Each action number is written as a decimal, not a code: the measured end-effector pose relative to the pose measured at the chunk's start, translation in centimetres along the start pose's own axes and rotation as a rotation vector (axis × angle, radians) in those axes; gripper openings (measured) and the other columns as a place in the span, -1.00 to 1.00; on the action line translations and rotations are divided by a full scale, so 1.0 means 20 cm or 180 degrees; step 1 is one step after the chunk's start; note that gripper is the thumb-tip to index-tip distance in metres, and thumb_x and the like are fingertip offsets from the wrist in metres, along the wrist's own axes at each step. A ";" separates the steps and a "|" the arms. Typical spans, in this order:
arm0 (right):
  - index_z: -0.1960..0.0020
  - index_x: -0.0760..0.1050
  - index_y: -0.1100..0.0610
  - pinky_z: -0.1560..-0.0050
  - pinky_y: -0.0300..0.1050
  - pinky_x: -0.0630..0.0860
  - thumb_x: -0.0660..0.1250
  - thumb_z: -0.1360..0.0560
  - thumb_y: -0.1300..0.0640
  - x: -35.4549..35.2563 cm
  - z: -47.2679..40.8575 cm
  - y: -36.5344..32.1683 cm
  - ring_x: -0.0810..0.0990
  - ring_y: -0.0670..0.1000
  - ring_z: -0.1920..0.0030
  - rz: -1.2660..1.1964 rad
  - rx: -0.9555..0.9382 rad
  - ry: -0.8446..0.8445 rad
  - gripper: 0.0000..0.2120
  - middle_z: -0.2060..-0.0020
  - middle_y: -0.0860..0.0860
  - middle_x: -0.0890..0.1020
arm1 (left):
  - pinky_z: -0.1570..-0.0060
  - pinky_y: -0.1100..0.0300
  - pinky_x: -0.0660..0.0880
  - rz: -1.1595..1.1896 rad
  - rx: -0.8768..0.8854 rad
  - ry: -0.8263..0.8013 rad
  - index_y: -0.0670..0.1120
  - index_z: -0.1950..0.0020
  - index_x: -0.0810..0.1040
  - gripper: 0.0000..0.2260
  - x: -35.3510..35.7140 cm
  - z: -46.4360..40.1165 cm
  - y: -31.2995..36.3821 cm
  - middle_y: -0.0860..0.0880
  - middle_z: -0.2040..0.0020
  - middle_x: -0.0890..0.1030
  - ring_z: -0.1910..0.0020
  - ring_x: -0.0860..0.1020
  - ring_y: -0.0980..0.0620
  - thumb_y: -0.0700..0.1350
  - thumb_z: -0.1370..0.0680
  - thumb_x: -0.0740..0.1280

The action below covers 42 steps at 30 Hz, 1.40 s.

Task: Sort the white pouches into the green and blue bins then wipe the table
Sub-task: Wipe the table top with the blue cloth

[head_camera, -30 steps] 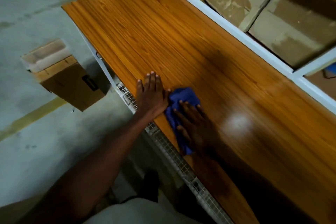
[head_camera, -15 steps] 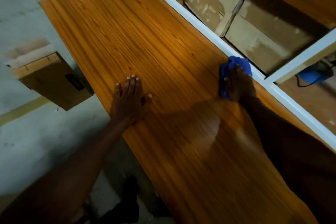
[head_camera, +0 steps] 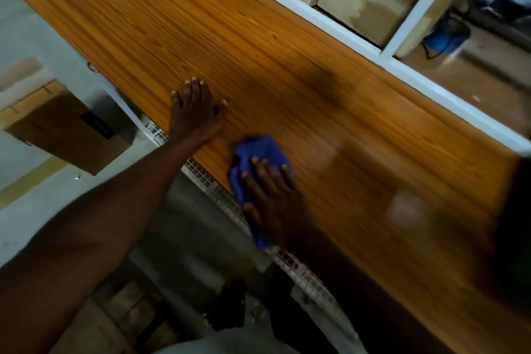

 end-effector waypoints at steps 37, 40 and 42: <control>-0.59 0.21 0.09 -0.56 0.24 0.03 0.05 -0.64 -0.16 -0.06 1.03 0.39 0.09 0.18 -0.60 -0.0146 0.1846 0.0537 -0.41 -0.59 0.15 0.17 | -0.52 -0.17 -0.14 -0.0115 0.1349 -0.0142 -0.18 -0.60 0.02 -0.25 0.30 0.64 1.02 -0.19 -0.62 0.02 -0.60 -0.03 -0.15 0.30 -0.58 -0.04; -0.59 0.22 0.09 -0.54 0.28 0.09 0.00 -0.64 -0.17 -0.06 1.17 0.62 0.10 0.19 -0.60 -0.0122 0.2477 0.0556 -0.40 -0.59 0.18 0.17 | -0.51 -0.21 -0.04 -0.0103 0.1851 -0.0192 -0.23 -0.56 0.18 -0.25 0.38 0.85 1.35 -0.23 -0.58 0.17 -0.58 0.10 -0.18 0.27 -0.55 -0.01; -0.57 0.24 0.13 -0.51 0.33 0.13 -0.01 -0.63 -0.17 -0.06 1.21 0.91 0.17 0.24 -0.57 -0.0034 0.2992 0.0546 -0.39 -0.57 0.23 0.19 | -0.50 -0.25 0.03 -0.0061 0.1943 -0.0165 -0.23 -0.53 0.26 -0.28 0.42 0.93 1.52 -0.23 -0.55 0.26 -0.55 0.18 -0.18 0.25 -0.54 0.05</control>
Point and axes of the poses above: each hand's wrist, its own z-axis away from the middle knuckle, its own x-axis out of the palm, y = z × x, the point moved 10 cm from there along -z, towards the middle knuckle
